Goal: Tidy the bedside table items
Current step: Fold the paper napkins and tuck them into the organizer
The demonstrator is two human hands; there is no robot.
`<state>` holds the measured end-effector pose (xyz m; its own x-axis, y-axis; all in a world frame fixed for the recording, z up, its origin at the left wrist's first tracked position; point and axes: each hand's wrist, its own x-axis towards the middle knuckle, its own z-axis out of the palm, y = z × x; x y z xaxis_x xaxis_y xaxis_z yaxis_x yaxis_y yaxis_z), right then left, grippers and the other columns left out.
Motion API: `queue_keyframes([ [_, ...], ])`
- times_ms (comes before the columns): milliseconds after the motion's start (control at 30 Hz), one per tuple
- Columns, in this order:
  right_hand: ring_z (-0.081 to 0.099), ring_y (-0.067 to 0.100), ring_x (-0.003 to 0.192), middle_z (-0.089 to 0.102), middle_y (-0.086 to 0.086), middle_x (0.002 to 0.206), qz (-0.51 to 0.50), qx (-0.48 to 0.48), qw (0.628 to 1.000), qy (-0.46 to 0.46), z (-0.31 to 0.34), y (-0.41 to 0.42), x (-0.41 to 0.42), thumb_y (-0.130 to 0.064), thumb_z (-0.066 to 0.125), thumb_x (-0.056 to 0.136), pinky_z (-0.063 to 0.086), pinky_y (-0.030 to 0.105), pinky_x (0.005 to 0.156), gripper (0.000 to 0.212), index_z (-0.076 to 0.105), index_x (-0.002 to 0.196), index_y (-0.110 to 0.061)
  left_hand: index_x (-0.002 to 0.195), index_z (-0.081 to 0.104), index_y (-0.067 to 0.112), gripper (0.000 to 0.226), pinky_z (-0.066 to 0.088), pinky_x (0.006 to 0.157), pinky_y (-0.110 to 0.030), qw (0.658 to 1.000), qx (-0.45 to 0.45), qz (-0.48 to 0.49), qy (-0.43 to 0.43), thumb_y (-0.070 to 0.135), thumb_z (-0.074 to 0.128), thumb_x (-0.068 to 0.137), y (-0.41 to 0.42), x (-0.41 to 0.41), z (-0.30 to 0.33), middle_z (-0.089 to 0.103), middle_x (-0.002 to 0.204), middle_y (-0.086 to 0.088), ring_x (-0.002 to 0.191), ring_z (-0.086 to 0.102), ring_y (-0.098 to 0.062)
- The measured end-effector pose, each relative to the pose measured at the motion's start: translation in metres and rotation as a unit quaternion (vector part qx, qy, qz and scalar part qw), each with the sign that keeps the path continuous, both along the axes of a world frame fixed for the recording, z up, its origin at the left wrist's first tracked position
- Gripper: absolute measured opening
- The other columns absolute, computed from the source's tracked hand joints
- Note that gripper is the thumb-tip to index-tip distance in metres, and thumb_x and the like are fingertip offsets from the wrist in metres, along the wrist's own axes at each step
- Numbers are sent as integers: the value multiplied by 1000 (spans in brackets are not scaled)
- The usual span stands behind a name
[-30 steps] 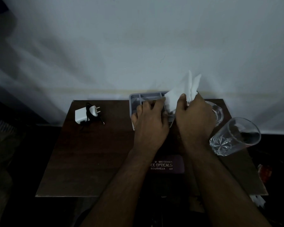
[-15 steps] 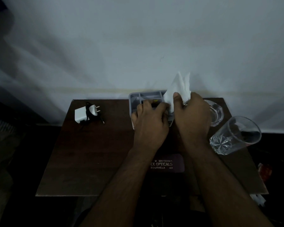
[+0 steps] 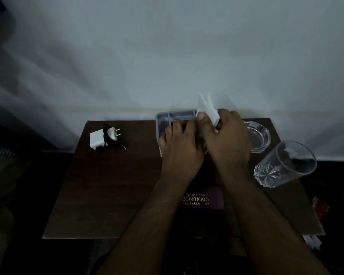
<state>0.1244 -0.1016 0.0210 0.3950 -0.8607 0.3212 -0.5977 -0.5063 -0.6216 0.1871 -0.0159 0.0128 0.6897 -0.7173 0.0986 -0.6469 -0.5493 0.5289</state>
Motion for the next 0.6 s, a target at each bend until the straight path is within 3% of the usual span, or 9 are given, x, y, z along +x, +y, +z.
queue_keyframes([
  [100, 62, 24, 87, 61, 1, 96, -15, -21, 1000, 2, 0, -1, -1, -48, 53, 98, 36, 30, 67, 34, 66, 100, -16, 152, 39, 33, 50, 24, 108, -45, 1000, -13, -3, 1, 33, 46, 102, 1, 0, 1, 45, 142, -3, 134, 37, -24],
  [200, 64, 30, 94, 66, 8, 102, -4, -1, 999, 53, -5, -4, -2, -41, 53, 99, 42, 33, 70, 31, 67, 100, -13, 150, 42, 29, 47, 24, 108, -44, 1000, -7, 2, -3, 34, 45, 103, 0, 0, -1, 45, 143, -3, 134, 38, -23],
  [333, 64, 29, 97, 66, 7, 104, 14, 20, 999, 42, -4, -3, -1, -45, 52, 99, 53, 40, 79, 36, 68, 107, -14, 146, 44, 26, 44, 25, 109, -44, 1000, -6, 2, -4, 35, 45, 103, -1, 1, -1, 46, 143, -4, 133, 38, -24],
  [433, 64, 25, 92, 66, 1, 100, -4, 17, 1000, -10, -1, -3, -3, -49, 53, 98, 51, 38, 76, 33, 65, 108, -20, 144, 46, 26, 42, 25, 108, -44, 1000, -8, 1, -5, 34, 46, 103, 0, 1, -2, 46, 142, -3, 133, 39, -23],
  [600, 66, 27, 97, 70, 2, 105, -5, 25, 1000, 11, -5, -5, -4, -43, 55, 98, 44, 33, 72, 29, 64, 112, -20, 143, 47, 26, 40, 24, 109, -42, 1000, -9, 1, -7, 35, 44, 104, 0, 1, -2, 44, 144, -2, 133, 37, -21],
])
